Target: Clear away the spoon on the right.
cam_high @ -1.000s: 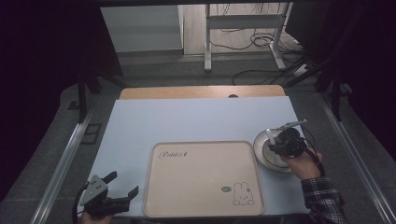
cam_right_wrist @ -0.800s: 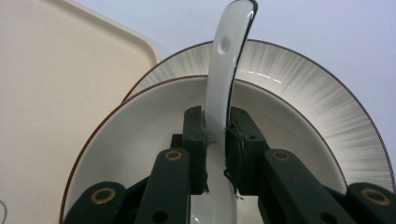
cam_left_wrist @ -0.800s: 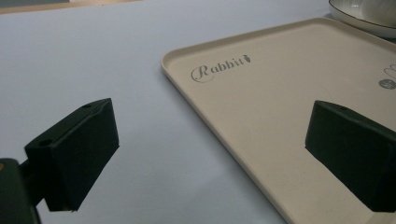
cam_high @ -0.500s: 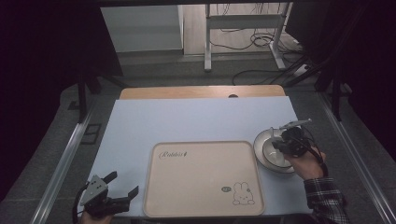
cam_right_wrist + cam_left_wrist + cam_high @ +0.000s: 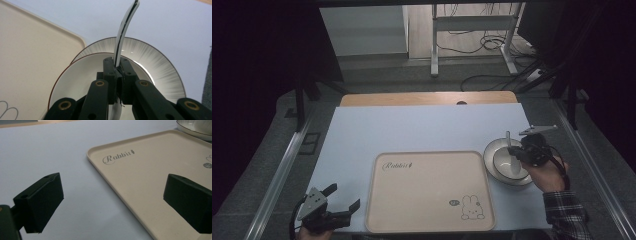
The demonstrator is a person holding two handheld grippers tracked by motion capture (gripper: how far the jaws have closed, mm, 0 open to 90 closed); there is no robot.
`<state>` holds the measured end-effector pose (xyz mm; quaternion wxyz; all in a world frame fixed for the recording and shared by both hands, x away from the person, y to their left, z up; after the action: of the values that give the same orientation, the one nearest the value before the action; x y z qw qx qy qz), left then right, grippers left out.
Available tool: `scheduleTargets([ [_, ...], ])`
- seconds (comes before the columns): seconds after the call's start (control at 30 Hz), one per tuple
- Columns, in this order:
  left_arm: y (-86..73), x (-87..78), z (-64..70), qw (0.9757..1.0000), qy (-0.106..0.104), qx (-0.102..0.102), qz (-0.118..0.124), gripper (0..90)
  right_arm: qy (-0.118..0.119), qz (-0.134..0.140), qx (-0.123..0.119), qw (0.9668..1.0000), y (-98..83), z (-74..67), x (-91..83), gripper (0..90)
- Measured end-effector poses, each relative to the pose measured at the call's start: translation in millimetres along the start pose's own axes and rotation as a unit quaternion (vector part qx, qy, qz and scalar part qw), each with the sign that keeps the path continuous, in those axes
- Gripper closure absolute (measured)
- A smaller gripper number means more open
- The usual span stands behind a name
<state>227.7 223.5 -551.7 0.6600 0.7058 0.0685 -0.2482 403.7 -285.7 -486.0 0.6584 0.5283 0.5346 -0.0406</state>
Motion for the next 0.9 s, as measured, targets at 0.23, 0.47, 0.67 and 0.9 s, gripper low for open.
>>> scheduleTargets([
  [0.23,0.1,-0.1,-0.2,1.0000,0.001,0.000,0.000,2.7,0.002,0.019,-0.004,0.9998,6.0,-4.8,-11.0,85.9],
  [0.47,0.2,-0.1,-0.3,1.0000,0.001,0.000,0.001,2.7,0.008,0.038,-0.010,0.9992,11.5,-13.1,-21.2,85.9],
  [0.67,0.3,-0.1,-0.2,1.0000,0.001,0.000,0.001,2.7,0.012,0.051,-0.013,0.9986,15.2,-20.4,-30.2,86.0],
  [0.9,0.5,-0.3,-0.7,1.0000,0.002,-0.001,0.002,2.7,0.023,0.066,-0.016,0.9974,18.9,-31.7,-39.6,86.0],
])
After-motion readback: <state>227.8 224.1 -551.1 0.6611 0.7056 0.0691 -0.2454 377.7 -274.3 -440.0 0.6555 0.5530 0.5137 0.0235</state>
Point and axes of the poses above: each handheld gripper's, and its own axes: x roughly forward along the jaws, y roughly out of its top, z roughly to its right, the point moved 8 cm from there along x, roughly forward along the jaws, and after that the axes turned 14 degrees about y, right-handed, at the moved point
